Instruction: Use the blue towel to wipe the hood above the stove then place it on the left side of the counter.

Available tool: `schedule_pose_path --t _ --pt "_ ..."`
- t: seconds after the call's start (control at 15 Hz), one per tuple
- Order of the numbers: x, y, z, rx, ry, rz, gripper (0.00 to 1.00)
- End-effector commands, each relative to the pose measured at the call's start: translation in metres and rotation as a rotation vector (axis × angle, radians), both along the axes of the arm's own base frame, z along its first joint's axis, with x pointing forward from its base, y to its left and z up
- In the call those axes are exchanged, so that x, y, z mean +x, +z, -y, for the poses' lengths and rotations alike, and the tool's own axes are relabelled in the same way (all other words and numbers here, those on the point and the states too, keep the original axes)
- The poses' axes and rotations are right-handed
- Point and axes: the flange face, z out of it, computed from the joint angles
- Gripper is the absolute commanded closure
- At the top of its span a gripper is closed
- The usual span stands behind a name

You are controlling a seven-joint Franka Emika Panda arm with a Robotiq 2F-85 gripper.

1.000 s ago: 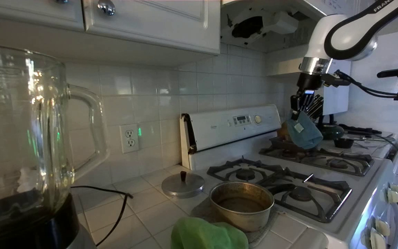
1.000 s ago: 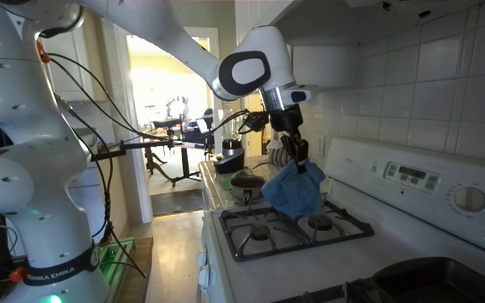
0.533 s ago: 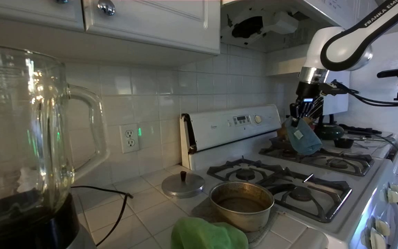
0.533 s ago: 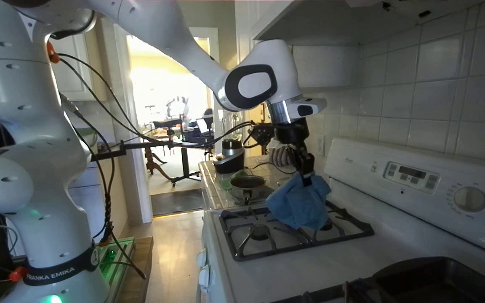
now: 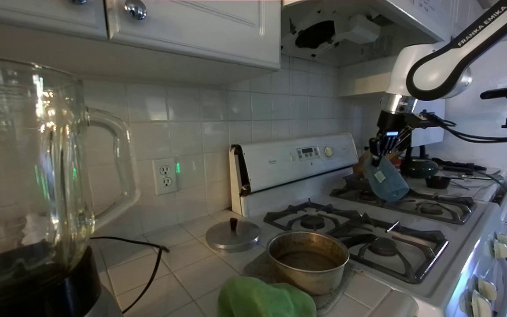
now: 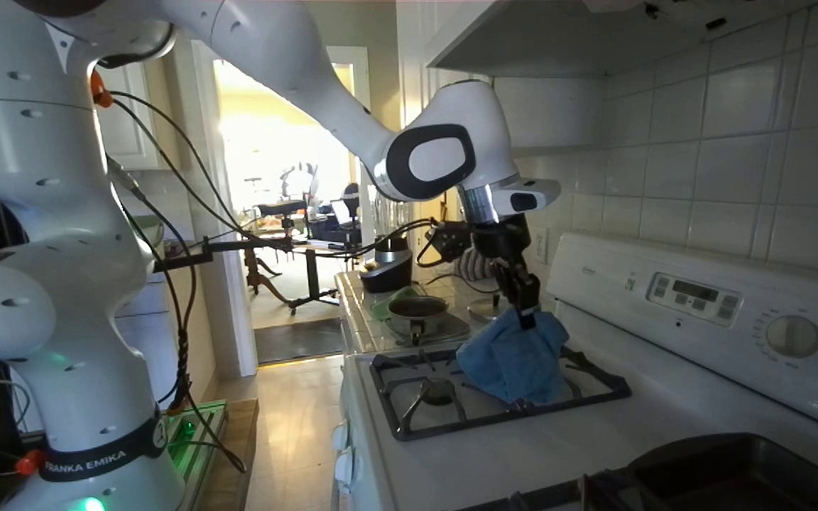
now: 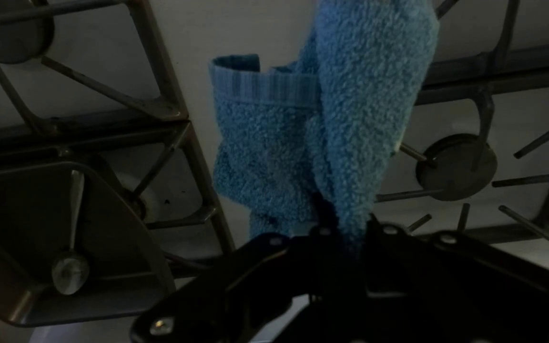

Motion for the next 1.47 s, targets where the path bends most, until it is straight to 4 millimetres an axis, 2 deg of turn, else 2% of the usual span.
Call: schedule_pose_path --t 0.0,0.27,0.33,0.4,0.47,0.6,1.07,1.4 --pt "0.004 -0.003 0.007 -0.026 -0.016 0.013 0.97" --pt "0.004 -0.005 0.012 -0.034 -0.022 0.01 0.97" --pt "0.004 -0.004 0.012 -0.036 -0.024 0.01 0.86" --pt "0.004 -0.004 0.012 -0.038 -0.027 0.01 0.61" --pt "0.004 -0.003 0.013 -0.044 -0.03 0.01 0.61" --pt "0.004 -0.002 0.013 -0.054 -0.034 0.011 0.5" --pt "0.003 0.003 0.009 -0.049 -0.059 0.004 0.02" --pt "-0.002 0.013 0.001 -0.034 -0.082 0.004 0.0"
